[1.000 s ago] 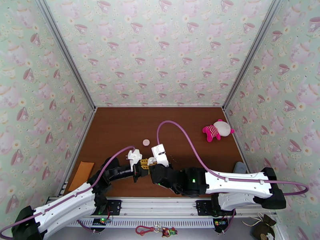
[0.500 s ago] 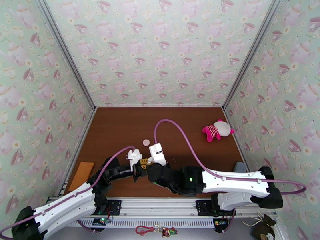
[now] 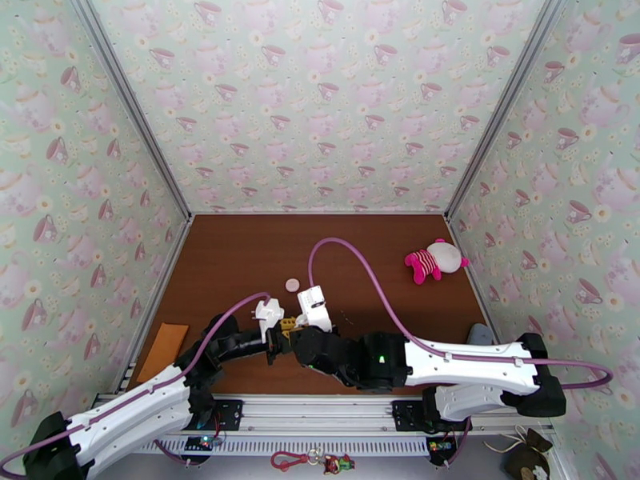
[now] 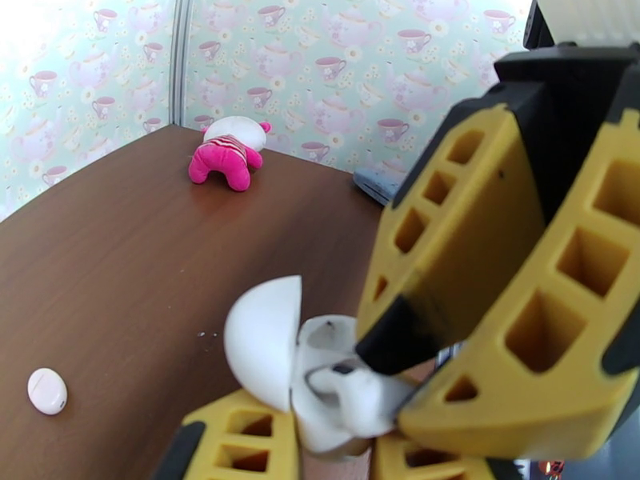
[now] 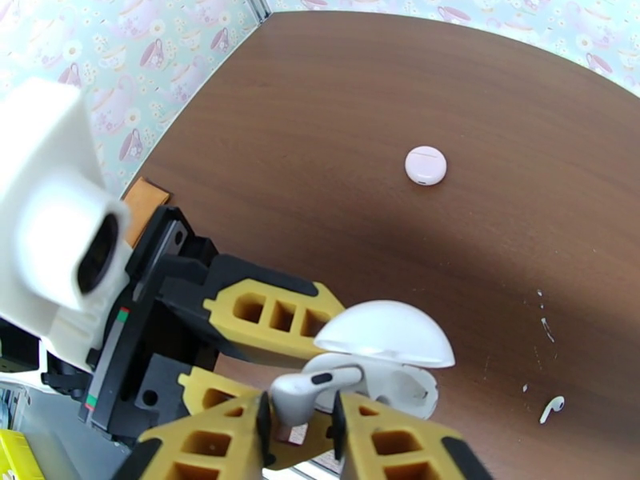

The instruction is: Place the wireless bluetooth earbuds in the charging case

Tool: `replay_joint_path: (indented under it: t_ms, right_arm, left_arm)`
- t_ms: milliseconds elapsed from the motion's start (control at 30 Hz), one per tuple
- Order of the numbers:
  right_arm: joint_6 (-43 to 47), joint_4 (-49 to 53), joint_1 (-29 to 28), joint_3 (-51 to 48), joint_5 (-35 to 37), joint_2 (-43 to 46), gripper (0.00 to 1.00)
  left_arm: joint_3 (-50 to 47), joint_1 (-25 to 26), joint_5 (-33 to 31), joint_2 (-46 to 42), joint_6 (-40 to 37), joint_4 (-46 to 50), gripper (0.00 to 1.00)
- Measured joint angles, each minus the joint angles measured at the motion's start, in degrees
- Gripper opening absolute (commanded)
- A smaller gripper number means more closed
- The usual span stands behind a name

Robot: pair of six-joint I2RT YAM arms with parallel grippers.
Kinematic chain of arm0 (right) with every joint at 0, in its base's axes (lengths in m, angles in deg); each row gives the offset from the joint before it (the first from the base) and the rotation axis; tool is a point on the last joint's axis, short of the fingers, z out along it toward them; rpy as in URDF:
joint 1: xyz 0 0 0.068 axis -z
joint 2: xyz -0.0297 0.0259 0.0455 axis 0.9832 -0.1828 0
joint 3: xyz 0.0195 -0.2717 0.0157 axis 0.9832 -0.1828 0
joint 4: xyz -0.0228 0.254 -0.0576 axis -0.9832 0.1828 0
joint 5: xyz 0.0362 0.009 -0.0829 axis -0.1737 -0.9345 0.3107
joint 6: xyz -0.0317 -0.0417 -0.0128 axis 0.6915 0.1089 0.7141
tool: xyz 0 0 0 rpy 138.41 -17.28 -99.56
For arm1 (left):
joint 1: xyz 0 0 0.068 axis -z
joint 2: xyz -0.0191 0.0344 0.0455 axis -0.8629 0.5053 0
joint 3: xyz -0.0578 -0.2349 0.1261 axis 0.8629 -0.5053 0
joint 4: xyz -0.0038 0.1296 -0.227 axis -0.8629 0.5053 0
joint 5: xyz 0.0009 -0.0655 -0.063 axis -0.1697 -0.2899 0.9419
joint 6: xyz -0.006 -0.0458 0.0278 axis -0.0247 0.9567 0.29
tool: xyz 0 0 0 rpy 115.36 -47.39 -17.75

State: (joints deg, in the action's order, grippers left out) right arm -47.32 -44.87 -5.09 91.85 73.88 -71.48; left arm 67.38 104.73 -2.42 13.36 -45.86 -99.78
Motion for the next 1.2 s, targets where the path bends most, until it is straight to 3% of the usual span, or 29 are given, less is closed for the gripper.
replay_joint_path:
  t_ms: [1200]
  right_arm:
    - [0.52,-0.15,1.81,0.00,-3.91,2.67,0.33]
  left_arm:
    - [0.00,0.11,0.00,0.04,-0.68,-0.15,0.00]
